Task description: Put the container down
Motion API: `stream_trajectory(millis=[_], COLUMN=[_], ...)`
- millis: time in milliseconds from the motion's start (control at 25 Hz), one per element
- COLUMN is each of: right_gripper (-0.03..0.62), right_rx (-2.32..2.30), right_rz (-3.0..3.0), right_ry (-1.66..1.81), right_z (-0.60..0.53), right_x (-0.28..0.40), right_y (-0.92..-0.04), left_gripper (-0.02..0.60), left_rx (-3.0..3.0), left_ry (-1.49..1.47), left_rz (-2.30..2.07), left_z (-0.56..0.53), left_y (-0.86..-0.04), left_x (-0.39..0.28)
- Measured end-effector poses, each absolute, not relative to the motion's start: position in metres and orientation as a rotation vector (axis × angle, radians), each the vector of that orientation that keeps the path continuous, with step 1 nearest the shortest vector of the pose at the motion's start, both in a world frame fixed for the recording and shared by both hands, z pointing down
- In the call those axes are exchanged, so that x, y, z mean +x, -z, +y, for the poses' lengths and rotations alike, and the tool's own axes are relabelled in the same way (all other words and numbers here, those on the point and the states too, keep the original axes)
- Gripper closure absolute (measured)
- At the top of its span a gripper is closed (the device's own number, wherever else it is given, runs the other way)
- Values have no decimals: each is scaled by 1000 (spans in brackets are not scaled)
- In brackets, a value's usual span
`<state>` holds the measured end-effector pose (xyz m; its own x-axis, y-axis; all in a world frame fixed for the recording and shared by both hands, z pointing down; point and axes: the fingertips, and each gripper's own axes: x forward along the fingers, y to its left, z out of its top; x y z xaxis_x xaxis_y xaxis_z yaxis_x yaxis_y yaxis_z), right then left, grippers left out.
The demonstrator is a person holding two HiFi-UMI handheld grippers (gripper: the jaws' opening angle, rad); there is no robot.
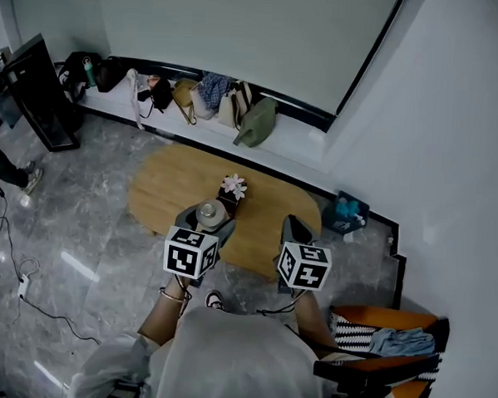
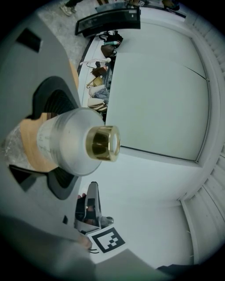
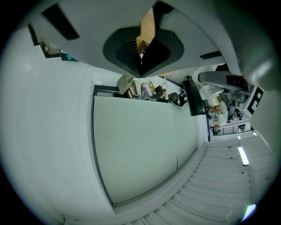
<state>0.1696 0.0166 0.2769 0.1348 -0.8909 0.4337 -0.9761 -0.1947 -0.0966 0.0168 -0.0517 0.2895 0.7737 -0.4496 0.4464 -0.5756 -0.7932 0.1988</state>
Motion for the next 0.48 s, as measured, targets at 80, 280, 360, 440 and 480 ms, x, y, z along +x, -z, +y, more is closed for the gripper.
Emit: stream_trajectory(millis=[80,280,360,440,480], right_gripper=[571,571,571,571,571], right_rx=[2193,2175,2163,2142,2127], right_rz=[-1850,-1853,-1850,-1850,-1853], right_ry=[-596,-626,-661,-698,-716], right_z=[-1,-29,-32,-36,-39], right_x=[171,180,184,188,189], right_y=[-278,-289,-299,-312,-319], left_gripper=[244,244,244,244,244], left_rx=[2648,2645,2631,2615,2606], left_ry=[-547,-561,-573,-592,-605], left_rz=[-781,-770,-770,-772,-776], left_z=[-68,-99,-104,-106,-106], left_y=[-291,-299,-305,-315,-321], left_x=[21,32,36,38,37])
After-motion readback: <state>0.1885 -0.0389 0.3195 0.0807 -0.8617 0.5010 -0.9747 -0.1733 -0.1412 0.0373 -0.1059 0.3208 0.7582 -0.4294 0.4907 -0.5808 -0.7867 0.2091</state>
